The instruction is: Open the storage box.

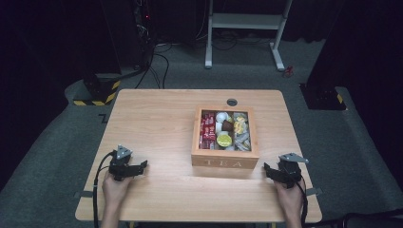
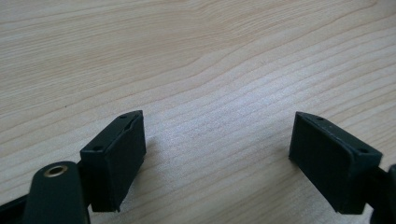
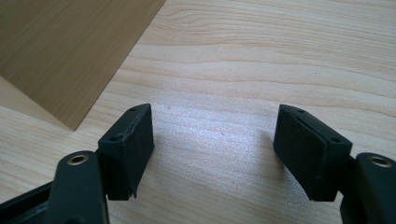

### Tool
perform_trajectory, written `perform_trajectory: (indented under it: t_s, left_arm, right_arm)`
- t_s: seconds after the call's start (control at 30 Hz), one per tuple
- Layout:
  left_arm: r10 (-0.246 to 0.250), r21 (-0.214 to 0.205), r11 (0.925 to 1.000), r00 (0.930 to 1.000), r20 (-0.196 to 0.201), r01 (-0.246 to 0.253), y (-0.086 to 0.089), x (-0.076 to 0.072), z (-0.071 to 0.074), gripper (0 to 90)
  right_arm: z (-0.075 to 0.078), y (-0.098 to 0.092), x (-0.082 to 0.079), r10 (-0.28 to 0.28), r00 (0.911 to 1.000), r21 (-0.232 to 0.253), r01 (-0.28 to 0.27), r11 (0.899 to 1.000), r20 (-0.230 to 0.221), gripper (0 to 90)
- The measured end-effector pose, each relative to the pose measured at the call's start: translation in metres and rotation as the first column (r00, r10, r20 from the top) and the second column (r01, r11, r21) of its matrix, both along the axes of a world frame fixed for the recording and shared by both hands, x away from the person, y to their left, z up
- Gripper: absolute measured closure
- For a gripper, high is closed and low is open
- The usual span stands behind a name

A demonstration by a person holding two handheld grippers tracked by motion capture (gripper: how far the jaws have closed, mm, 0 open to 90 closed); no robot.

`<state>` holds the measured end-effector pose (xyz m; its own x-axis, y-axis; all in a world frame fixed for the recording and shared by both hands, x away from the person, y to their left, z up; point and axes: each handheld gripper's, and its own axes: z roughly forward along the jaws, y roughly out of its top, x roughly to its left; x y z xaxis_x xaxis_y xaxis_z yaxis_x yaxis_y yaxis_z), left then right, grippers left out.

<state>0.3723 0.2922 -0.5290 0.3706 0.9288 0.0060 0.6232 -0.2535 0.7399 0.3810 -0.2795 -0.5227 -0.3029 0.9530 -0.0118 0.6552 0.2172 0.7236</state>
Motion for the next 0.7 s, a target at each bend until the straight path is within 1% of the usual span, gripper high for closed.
perform_trajectory:
  t_s: [0.37,0.5,0.53,0.6,0.63,0.7]
  left_arm:
    - [0.001,0.000,1.0000,1.0000,-0.001,-0.001,-0.0001,-0.0001,0.0000,18.7]
    - [0.001,-0.001,1.0000,1.0000,-0.001,-0.001,-0.0001,-0.0001,0.0000,18.7]
    - [0.000,0.000,1.0000,1.0000,0.000,0.000,0.0000,0.0000,0.0000,18.7]
    - [0.000,0.000,1.0000,1.0000,-0.001,0.000,0.0000,-0.0001,0.0000,18.7]
    - [0.001,0.000,1.0000,1.0000,-0.001,-0.001,-0.0001,-0.0001,0.0000,18.7]
    - [0.001,0.000,1.0000,1.0000,-0.001,-0.001,-0.0001,-0.0001,0.0001,18.7]
  right_arm:
    - [-0.0001,-0.0003,0.0006,-0.001,1.0000,-0.002,0.001,1.000,0.002,28.7]
    - [0.0001,0.0005,0.0002,-0.011,0.9999,-0.001,0.011,1.000,0.001,29.4]
    - [0.0002,0.0009,-0.0005,-0.017,0.9999,-0.002,0.017,1.000,0.002,32.1]
    - [0.0003,0.0012,-0.0020,-0.030,0.9994,0.000,0.030,1.000,0.014,41.2]
    - [0.0005,0.0011,-0.0028,-0.034,0.9993,0.003,0.034,0.999,0.016,44.3]
    - [0.0007,0.0002,-0.0032,-0.024,0.9995,0.000,0.024,1.000,0.021,49.0]
